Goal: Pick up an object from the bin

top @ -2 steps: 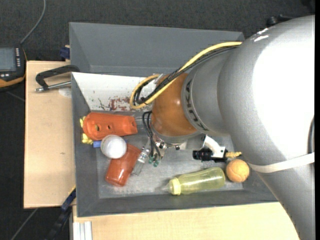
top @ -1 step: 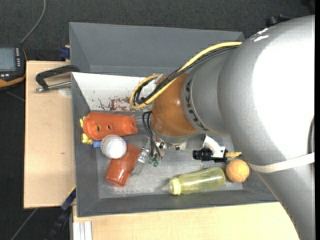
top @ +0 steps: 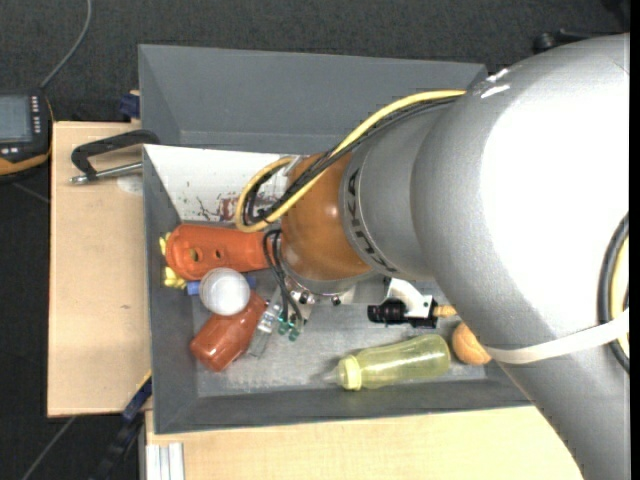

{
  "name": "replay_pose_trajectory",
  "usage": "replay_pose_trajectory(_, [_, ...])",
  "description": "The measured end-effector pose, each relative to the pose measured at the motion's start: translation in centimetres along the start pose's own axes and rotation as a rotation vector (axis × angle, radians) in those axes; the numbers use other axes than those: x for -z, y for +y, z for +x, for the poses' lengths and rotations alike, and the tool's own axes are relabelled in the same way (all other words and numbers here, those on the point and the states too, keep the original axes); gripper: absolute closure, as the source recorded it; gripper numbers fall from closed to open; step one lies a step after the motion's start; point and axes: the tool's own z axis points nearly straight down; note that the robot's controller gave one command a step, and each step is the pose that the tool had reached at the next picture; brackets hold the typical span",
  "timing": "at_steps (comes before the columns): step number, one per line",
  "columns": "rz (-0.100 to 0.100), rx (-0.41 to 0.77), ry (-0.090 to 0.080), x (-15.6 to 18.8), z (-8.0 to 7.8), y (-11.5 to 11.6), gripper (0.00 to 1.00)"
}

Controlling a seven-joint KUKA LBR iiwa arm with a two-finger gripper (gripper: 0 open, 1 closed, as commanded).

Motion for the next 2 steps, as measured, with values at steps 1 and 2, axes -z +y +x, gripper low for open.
replay_pose_trajectory(1, [0.016, 0.046, 0.001, -0.15, 1.84, 1.74, 1.0])
replay_pose_trajectory(2, [0.016, 0.045, 0.0, -0.15, 1.83, 1.74, 1.0])
